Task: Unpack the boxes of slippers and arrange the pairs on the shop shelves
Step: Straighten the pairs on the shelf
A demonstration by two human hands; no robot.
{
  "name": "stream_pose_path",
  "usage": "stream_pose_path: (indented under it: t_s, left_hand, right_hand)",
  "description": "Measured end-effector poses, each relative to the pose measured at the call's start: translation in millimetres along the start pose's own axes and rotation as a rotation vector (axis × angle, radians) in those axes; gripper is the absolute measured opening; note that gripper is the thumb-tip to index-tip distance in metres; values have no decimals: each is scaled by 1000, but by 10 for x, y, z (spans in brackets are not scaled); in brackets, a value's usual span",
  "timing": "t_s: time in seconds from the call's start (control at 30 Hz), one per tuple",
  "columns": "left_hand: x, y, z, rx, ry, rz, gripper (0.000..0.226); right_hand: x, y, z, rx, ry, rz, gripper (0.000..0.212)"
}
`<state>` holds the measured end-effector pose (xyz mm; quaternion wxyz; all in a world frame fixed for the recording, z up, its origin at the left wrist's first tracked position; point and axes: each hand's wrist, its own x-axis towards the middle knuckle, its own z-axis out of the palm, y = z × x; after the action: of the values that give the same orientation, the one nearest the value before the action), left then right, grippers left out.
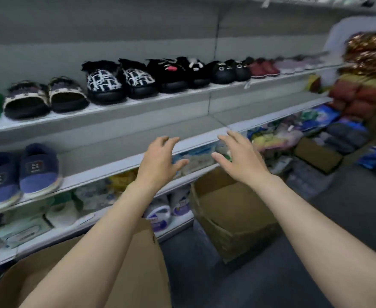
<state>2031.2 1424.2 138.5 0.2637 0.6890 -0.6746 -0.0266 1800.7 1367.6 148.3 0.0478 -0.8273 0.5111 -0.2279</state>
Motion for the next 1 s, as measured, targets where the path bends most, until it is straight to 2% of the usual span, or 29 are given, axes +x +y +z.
stream_pose_path:
  t_s: [0.2,0.43,0.67,1.0]
  left_hand:
    - [250,1296,457,-58,-9,139,67]
    - [900,2325,936,-23,-20,301,67]
    - [1985,3293,1765,-20,-31,426,68]
    - [3747,4823,2940,-120,-87,476,62]
  right_hand:
    - [-432,1004,-758,-55,95,142,62]
    - [-448,2036,-1219,-74,174,247,63]
    - [39,3392,-1557,-161,185,306,63]
    - [1110,5487,-2212,-216,160,416,67]
